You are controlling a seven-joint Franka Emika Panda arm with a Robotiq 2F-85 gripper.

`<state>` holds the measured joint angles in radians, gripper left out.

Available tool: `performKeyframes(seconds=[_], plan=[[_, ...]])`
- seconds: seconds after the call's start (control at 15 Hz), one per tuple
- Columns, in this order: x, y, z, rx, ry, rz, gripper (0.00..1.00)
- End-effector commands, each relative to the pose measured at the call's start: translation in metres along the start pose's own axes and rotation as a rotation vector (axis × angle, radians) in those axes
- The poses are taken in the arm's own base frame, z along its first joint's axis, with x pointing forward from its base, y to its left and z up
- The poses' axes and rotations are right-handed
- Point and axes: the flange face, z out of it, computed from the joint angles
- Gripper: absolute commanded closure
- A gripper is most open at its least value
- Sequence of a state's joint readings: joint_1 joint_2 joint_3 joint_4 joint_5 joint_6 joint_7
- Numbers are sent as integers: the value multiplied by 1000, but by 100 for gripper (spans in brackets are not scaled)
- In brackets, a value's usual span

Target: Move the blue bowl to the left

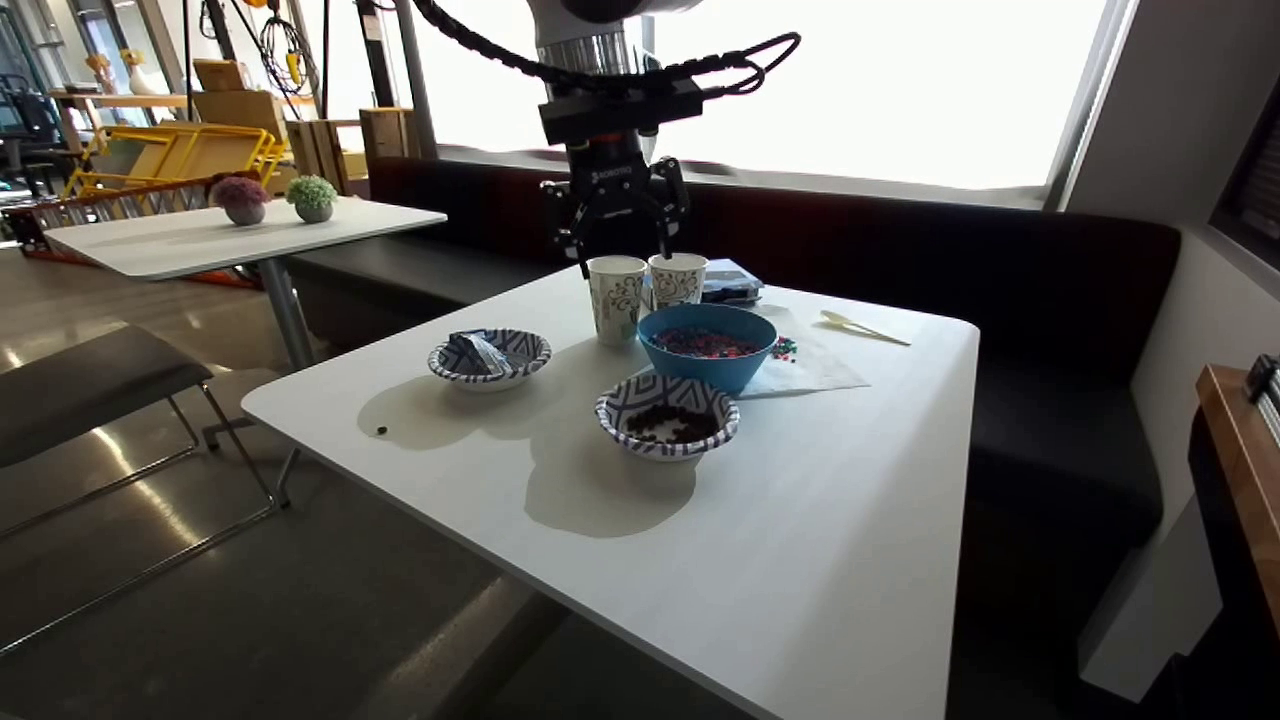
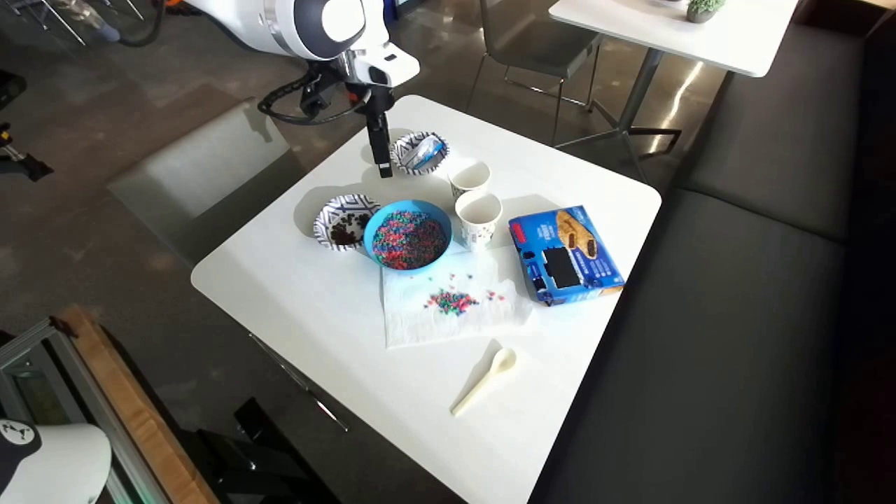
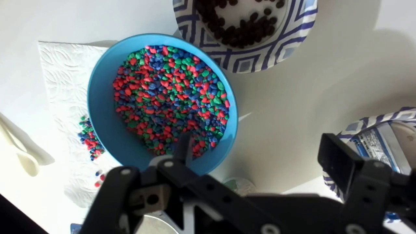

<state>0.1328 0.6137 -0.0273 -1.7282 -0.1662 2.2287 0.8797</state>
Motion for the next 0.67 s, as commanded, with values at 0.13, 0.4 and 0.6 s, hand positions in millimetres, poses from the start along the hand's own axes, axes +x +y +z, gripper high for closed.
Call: performKeyframes(seconds=[0.13, 0.4, 0.6], plan=[[20, -12, 28, -18, -3, -5, 2], [30, -17, 44, -26, -16, -6, 29], [36, -22, 56, -28, -21, -9, 48]])
